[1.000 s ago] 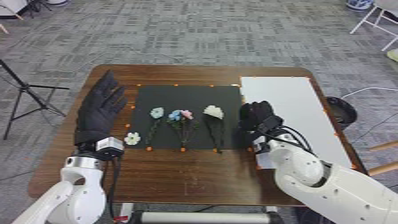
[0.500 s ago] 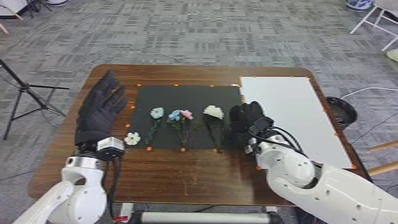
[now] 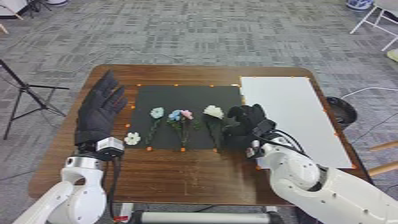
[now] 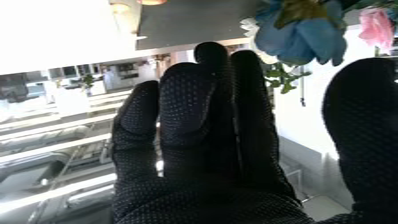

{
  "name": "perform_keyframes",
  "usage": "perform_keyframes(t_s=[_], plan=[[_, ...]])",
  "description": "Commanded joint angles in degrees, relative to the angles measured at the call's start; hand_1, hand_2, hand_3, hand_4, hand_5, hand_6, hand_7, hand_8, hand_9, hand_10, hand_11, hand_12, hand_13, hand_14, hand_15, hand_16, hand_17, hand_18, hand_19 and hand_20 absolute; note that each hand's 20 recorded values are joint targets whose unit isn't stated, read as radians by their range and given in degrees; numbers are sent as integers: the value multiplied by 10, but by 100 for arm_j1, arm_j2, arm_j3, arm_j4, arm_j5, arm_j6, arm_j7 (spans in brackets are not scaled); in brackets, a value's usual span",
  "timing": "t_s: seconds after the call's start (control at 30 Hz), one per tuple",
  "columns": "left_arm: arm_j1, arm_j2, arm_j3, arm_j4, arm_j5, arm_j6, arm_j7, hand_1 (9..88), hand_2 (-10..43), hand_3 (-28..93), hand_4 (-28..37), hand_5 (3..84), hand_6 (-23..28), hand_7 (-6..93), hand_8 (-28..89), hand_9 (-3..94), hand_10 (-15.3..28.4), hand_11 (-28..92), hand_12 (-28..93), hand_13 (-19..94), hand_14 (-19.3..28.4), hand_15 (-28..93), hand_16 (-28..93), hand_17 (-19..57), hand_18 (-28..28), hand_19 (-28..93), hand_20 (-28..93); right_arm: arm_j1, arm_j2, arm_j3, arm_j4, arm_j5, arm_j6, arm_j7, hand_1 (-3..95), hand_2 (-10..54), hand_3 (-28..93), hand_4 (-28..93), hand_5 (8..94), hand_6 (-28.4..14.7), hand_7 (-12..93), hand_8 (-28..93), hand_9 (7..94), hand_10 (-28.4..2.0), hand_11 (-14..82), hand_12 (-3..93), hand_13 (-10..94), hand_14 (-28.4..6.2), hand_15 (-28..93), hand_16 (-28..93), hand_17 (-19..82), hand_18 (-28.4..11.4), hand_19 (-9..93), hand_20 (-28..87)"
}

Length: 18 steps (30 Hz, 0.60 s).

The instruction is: Arrange flowers

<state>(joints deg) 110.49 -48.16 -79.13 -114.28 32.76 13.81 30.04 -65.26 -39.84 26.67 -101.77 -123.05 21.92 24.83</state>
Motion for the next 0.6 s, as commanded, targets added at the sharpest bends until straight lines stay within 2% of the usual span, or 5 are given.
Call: perform_keyframes(t_s=[0.03, 0.2, 0.33, 0.5, 0.6], plan=[[134, 0, -38, -61, 19, 12, 35, 243, -49, 686, -276, 259, 11, 154, -72, 195, 92, 138, 204, 152, 131, 173, 83, -131, 186, 314, 127, -368, 470, 639, -538, 438, 123, -175, 195, -95, 831, -283, 424, -45, 295, -137, 447, -134, 344, 259, 512, -92, 781, 247, 189, -200, 758, 543], [207, 57, 27, -77, 72, -11, -90, 244, -48, 685, -276, 259, 11, 155, -73, 195, 93, 138, 203, 152, 131, 175, 83, -132, 187, 317, 128, -1774, 918, 2925, -1097, 3668, 383, -2014, 186, -44, 844, -270, 365, -66, 248, -115, 366, -149, 289, 248, 400, -125, 730, 190, 169, -196, 718, 517], [411, 53, -114, -122, 343, -325, -563, 246, -46, 683, -276, 260, 12, 154, -73, 194, 93, 137, 203, 146, 127, 170, 82, -130, 185, 317, 128, -2984, 852, 5124, -668, 6455, -2337, -4167, 178, 25, 885, -211, 358, -52, 166, -96, 349, -142, 180, 236, 280, -126, 466, 177, 88, -211, 540, 378], [648, 281, -219, -263, 746, -348, -933, 252, -45, 680, -270, 258, 16, 148, -71, 179, 94, 131, 205, 101, 102, 137, 100, -121, 161, 295, 129, -4500, 846, 6888, -1068, 7387, -2988, -3884, 155, 0, 854, -208, 294, -33, 79, -68, 289, -130, 31, 238, 199, -110, 106, 320, 9, -201, 352, 242], [609, 288, -93, -315, 889, -255, -863, 256, -44, 677, -269, 257, 18, 147, -70, 174, 94, 130, 207, 99, 101, 134, 105, -120, 159, 293, 131, -5422, 611, 7723, -1400, 7752, -2844, -4096, 133, -9, 818, -224, 301, -32, 68, -66, 297, -126, 15, 228, 207, -110, 35, 344, 1, -203, 311, 208]])
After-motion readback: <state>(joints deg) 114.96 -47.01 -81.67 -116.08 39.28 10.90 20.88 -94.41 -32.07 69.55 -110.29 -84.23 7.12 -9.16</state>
